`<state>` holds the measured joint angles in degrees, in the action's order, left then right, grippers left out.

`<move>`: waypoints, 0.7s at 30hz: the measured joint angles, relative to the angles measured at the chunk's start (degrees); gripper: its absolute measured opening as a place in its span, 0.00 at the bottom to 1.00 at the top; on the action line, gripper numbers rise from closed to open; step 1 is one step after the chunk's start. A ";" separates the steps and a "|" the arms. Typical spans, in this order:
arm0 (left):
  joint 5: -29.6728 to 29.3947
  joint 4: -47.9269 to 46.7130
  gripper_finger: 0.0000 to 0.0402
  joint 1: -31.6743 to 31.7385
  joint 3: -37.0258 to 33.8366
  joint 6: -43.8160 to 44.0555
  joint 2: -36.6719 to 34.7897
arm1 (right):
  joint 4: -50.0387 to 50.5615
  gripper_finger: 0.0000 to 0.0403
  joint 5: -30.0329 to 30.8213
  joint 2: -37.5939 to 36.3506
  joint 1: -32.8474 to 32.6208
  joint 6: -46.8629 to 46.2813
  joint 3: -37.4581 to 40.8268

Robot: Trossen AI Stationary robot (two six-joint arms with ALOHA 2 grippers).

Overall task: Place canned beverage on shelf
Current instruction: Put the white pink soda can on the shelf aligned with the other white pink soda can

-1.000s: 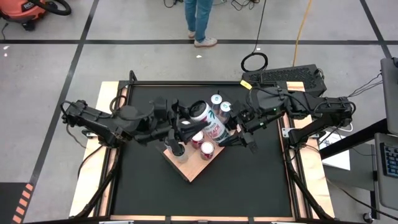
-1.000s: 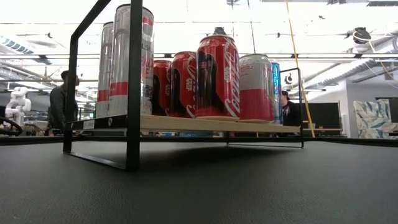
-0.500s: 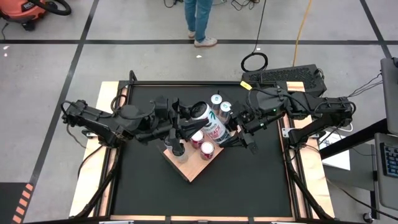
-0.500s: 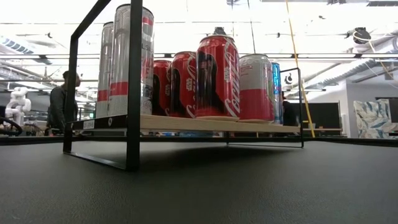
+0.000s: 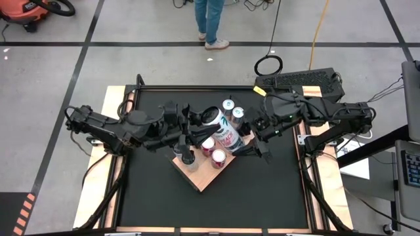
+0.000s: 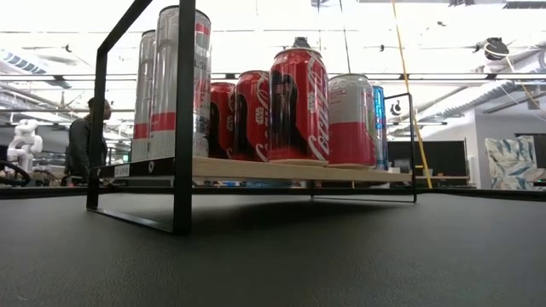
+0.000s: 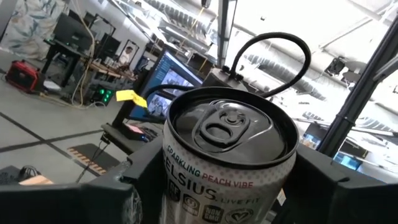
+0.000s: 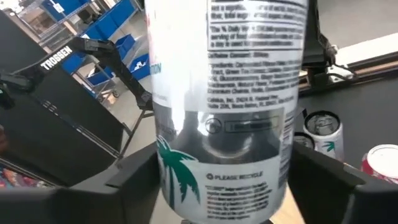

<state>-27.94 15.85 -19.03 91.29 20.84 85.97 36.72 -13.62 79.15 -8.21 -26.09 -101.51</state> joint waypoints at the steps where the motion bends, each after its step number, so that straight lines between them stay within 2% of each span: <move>1: -0.21 0.08 0.61 0.00 0.00 0.30 0.03 | 0.09 0.72 0.13 -0.08 0.00 0.25 0.00; 5: -2.48 0.09 0.61 -0.17 0.00 0.37 0.07 | 1.70 0.84 1.71 -1.27 0.00 0.15 0.00; 10: -7.62 -0.13 0.61 -0.13 -0.02 0.17 0.11 | 6.21 0.95 11.22 -2.97 -0.30 1.44 -0.11; 13: -11.55 -0.22 0.61 -0.17 -0.04 0.09 0.22 | 7.38 0.97 16.11 -3.58 -0.84 4.22 -0.07; 21: -20.47 0.36 0.61 -0.17 -0.04 2.77 0.57 | 3.06 0.99 26.97 -3.30 -3.90 13.71 -0.04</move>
<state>-48.41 16.21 -19.20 91.24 23.61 86.54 39.78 13.35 75.86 -12.11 -12.37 -101.56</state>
